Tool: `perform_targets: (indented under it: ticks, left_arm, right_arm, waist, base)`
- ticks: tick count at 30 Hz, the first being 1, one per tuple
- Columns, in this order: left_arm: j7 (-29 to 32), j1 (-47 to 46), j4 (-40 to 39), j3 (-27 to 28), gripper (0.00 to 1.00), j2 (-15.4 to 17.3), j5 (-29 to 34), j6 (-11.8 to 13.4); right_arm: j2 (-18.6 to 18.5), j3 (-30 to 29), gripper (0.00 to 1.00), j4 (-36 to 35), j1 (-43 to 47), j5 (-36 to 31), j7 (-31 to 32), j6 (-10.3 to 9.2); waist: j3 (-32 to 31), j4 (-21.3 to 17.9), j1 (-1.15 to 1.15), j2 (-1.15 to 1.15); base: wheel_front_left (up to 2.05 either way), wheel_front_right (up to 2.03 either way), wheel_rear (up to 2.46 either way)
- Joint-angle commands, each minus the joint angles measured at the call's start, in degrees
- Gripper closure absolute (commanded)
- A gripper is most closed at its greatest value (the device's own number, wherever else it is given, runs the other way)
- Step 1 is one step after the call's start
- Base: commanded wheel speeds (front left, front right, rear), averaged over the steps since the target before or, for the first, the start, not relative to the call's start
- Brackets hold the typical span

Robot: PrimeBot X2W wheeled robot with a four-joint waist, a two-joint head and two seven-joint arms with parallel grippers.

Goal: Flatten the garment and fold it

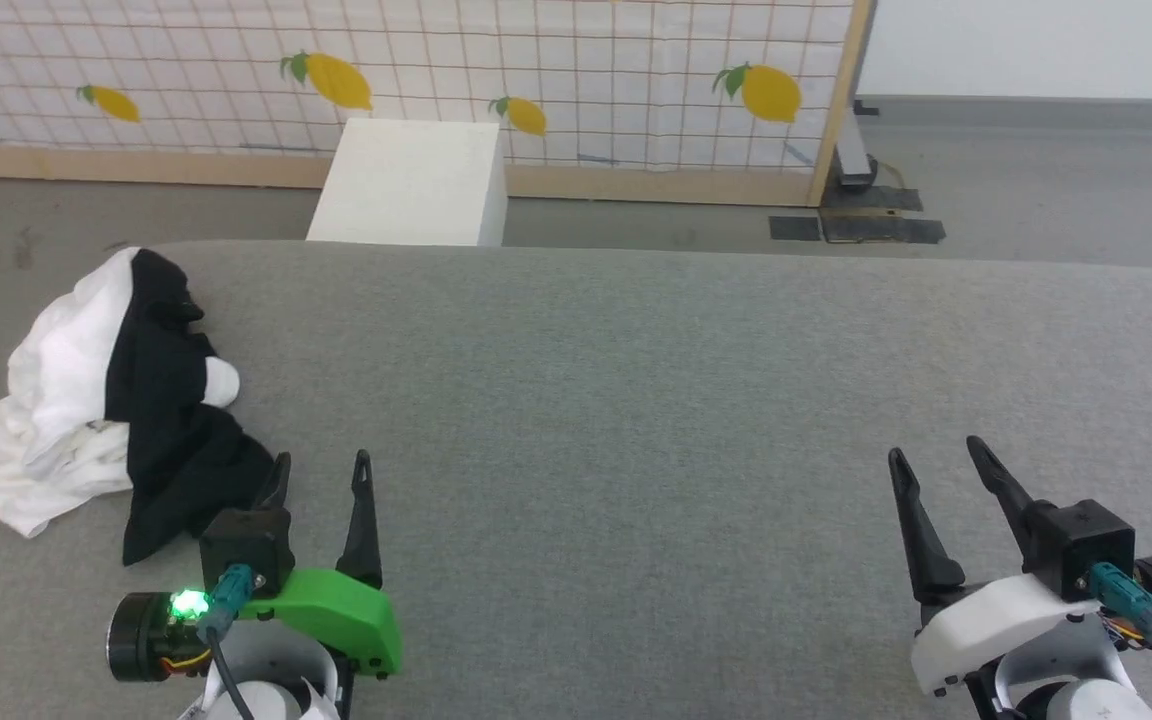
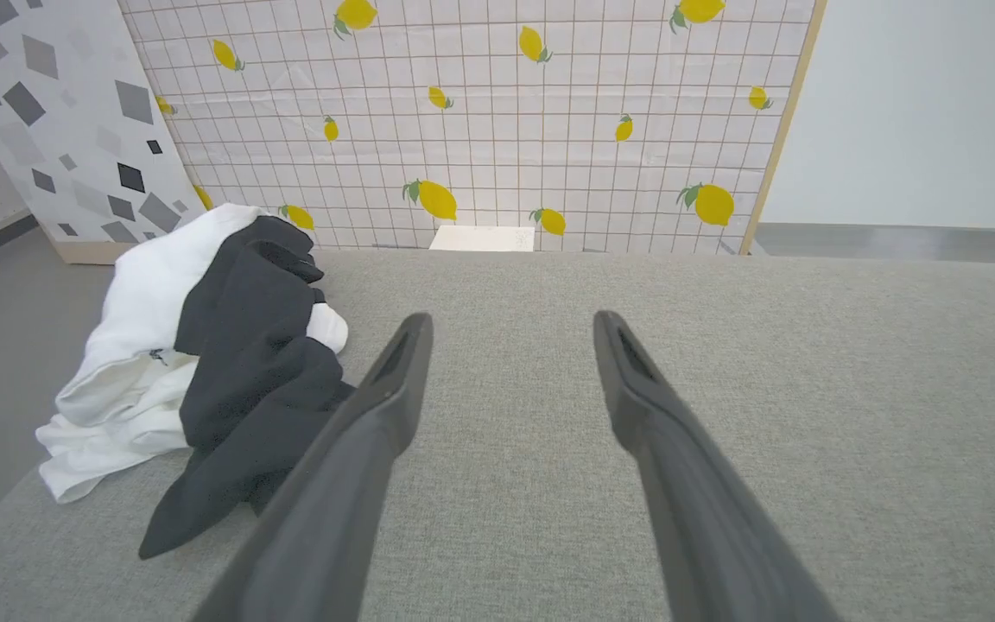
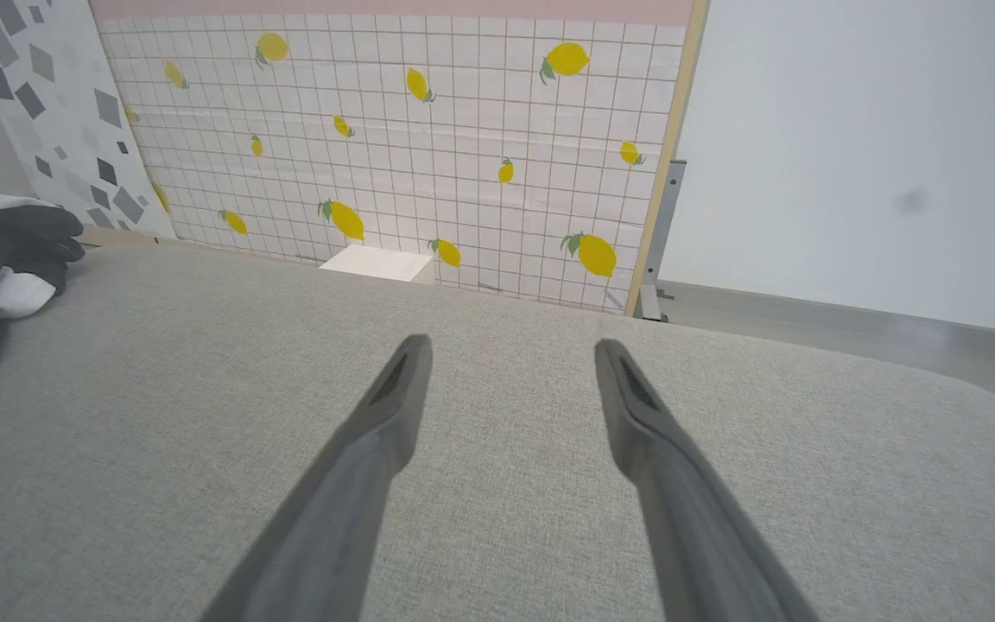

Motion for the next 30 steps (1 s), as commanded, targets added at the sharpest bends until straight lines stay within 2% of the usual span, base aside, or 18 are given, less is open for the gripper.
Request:
perform_targets:
  ticks: [1,30]
  left_arm:
    - [-0.62,-1.2,0.33,-0.05,0.0,0.31,-0.82,0.58]
    - [-4.02,0.39,0.71,0.82,0.0,1.63,-4.53,3.81]
  right_arm:
    - [0.01,-0.19,0.0,0.28,-0.61,0.6,-0.64,-0.02]
    - [0.03,1.12,0.0,1.42,-1.39,1.69,-2.69,-0.05]
  waist:
    - [-0.02,1.35,0.0,0.0]
    - [-0.22,11.33,0.0,0.0]
  base:
    - [0.0,0.0,0.0]
    - [0.0,0.0,0.0]
